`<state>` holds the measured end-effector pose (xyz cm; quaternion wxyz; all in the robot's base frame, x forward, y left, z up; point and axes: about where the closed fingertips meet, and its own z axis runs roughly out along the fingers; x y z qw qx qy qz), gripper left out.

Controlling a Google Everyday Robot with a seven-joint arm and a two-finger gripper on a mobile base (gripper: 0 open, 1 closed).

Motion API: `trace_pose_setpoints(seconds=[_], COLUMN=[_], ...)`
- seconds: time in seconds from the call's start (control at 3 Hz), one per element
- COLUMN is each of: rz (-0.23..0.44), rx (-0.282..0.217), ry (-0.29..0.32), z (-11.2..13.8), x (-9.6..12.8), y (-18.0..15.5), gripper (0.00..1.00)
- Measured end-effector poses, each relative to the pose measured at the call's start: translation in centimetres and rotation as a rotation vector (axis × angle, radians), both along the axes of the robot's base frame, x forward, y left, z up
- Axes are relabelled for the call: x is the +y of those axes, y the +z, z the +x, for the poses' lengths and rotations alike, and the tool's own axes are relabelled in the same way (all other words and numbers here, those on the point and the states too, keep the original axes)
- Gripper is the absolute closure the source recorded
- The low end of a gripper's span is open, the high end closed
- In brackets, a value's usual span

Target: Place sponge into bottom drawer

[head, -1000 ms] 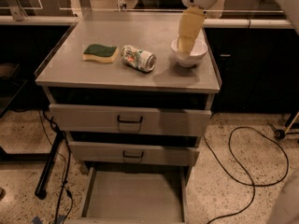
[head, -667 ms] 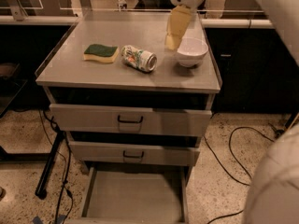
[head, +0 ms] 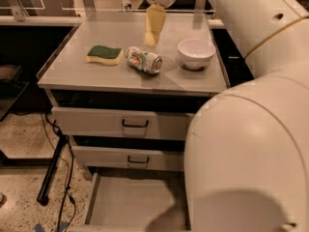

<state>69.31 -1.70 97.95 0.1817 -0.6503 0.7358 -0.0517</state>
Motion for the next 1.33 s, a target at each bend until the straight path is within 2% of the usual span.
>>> trace_pose_setpoints(seconds=[0.67,1.0,1.33], rz=[0.033,0.037,0.038], rx=[-0.036,-0.065,-0.066], ry=[0.009,0.035,0.070], z=[1.5,3.6,5.5], x=[1.6,4.5,7.7], y=[-0.1,-0.4,-1.1], gripper=[0.00,0.00,0.00])
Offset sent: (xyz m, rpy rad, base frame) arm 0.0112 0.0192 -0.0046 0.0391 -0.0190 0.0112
